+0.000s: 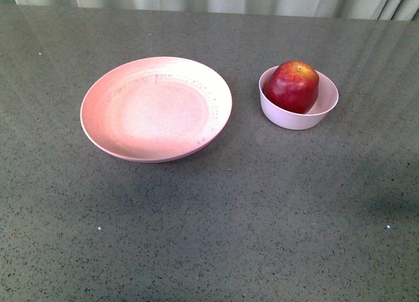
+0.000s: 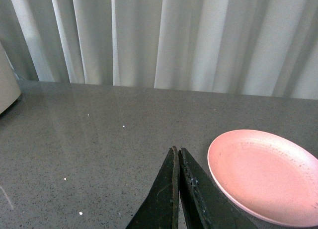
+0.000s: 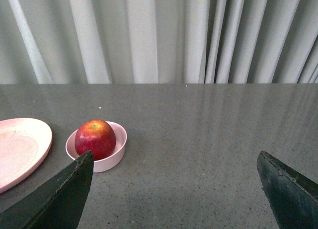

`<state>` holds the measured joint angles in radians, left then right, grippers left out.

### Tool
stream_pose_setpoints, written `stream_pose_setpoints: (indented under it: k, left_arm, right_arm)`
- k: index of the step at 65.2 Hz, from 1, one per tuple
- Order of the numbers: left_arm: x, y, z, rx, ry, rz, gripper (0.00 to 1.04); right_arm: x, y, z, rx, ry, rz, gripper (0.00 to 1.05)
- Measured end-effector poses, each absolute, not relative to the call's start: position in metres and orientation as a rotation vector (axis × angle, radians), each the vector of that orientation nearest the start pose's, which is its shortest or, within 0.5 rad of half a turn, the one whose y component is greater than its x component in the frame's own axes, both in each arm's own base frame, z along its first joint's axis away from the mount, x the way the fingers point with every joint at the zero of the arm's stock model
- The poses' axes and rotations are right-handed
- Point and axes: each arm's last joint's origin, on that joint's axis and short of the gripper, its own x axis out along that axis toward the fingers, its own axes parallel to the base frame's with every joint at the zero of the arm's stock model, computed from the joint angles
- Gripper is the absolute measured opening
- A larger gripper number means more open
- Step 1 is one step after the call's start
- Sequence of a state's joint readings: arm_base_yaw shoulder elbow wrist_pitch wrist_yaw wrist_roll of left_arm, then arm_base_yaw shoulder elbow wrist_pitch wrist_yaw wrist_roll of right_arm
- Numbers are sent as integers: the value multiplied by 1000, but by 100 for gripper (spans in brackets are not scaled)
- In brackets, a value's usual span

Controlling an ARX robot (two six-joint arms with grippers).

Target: Move apple from plate to bowl

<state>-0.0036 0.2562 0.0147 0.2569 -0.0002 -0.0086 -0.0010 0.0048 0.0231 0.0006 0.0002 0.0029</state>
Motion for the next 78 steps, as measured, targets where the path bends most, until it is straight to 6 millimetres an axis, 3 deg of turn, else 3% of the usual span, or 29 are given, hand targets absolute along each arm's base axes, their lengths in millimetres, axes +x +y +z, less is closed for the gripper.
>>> stream_pose_setpoints:
  k: [29, 53, 78]
  left_arm:
    - [98, 0, 167, -8, 1, -3, 2]
    - [98, 0, 167, -9, 1, -3, 2]
    - [98, 0, 167, -8, 0, -3, 69]
  right_arm:
    - [97, 0, 171, 3, -19, -1, 96]
    - [97, 0, 171, 3, -19, -1, 96]
    - [97, 0, 171, 3, -19, -1, 96]
